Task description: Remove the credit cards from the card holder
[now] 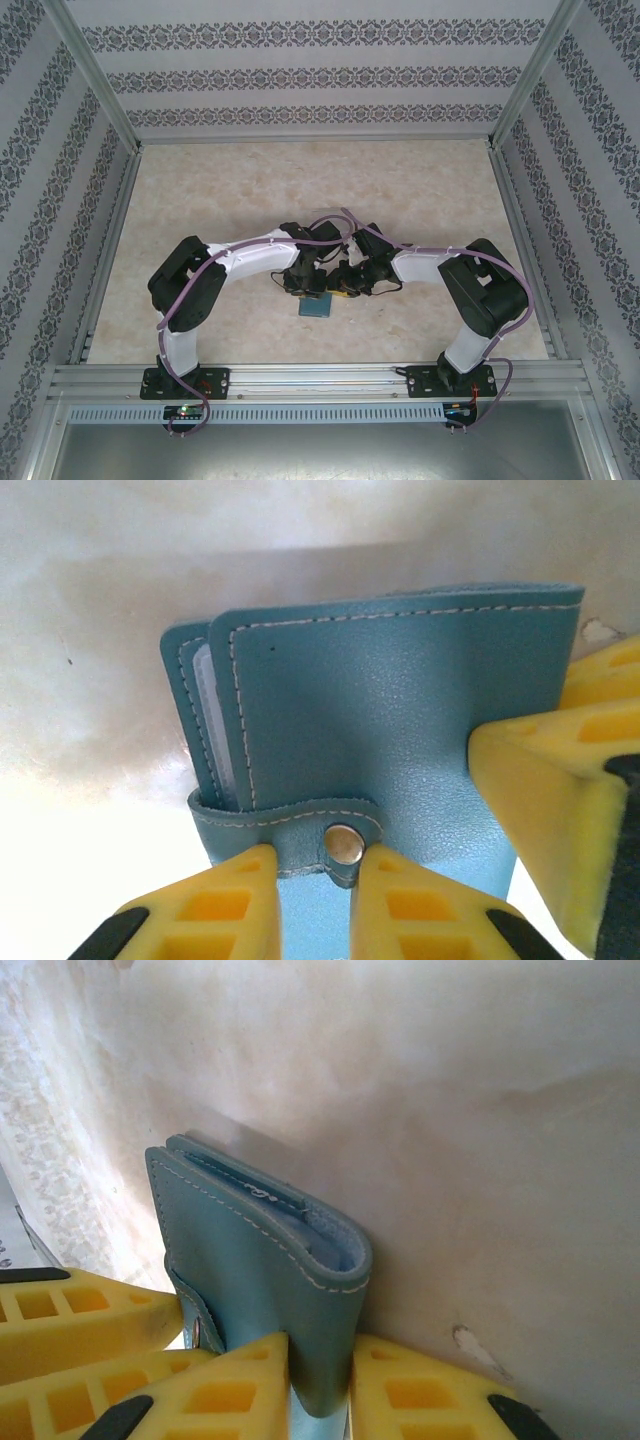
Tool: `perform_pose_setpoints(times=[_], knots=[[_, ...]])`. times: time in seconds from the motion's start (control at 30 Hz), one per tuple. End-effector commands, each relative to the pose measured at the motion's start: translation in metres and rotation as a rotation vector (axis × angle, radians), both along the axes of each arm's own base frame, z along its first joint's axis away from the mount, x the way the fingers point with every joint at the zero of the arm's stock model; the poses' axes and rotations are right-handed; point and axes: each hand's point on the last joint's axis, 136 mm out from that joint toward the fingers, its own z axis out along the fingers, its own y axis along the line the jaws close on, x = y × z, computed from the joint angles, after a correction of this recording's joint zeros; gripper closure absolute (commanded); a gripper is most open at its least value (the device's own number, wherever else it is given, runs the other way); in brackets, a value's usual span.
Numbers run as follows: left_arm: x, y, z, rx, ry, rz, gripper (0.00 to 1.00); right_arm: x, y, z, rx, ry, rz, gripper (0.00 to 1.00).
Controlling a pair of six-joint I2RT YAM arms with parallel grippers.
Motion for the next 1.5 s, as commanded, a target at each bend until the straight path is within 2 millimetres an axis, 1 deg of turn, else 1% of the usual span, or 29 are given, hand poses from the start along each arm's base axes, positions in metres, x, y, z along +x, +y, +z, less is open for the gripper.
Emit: perform_pose_setpoints(times=[0.0,0.27,0.37,0.57,0.8,1.0,1.03,1.17,1.3,1.37,1.43,1.47], knots=[[0.001,0.033,-0.020,0.165,-0.027,0.008,0.83,-0.006,-0.011,-0.013,-0.075,0.027,0.000,0.81],[0.007,0.033,-0.003,0.111,-0.080,0.040,0.90,-0.006,-0.011,-0.012,-0.075,0.024,0.004,0.81],[0.010,0.036,0.005,0.090,-0.101,0.062,0.92,-0.006,-0.011,-0.012,-0.077,0.024,0.005,0.81],[0.012,0.041,0.017,0.048,-0.126,0.098,0.94,-0.006,-0.012,-0.011,-0.083,0.021,0.007,0.81],[0.011,0.042,0.018,-0.069,-0.114,0.174,0.95,-0.007,-0.014,-0.011,-0.097,0.017,0.013,0.81],[0.005,0.047,0.017,-0.120,-0.096,0.211,0.92,-0.004,-0.017,-0.004,-0.127,0.004,0.028,0.80],[0.004,0.046,0.017,-0.132,-0.088,0.210,0.92,-0.003,-0.016,-0.002,-0.128,0.002,0.028,0.79],[-0.007,0.042,0.014,-0.180,-0.047,0.219,0.91,0.001,-0.013,0.011,-0.138,-0.018,0.030,0.64],[-0.014,0.040,0.015,-0.232,-0.036,0.240,0.89,0.004,-0.012,0.021,-0.172,-0.042,0.037,0.55],[-0.019,0.043,0.015,-0.235,-0.031,0.252,0.87,0.005,-0.013,0.026,-0.194,-0.054,0.039,0.51],[-0.022,0.048,0.014,-0.229,-0.037,0.261,0.82,0.006,-0.015,0.029,-0.225,-0.065,0.038,0.46],[-0.023,0.051,0.013,-0.218,-0.042,0.265,0.76,0.006,-0.015,0.031,-0.231,-0.070,0.041,0.45]])
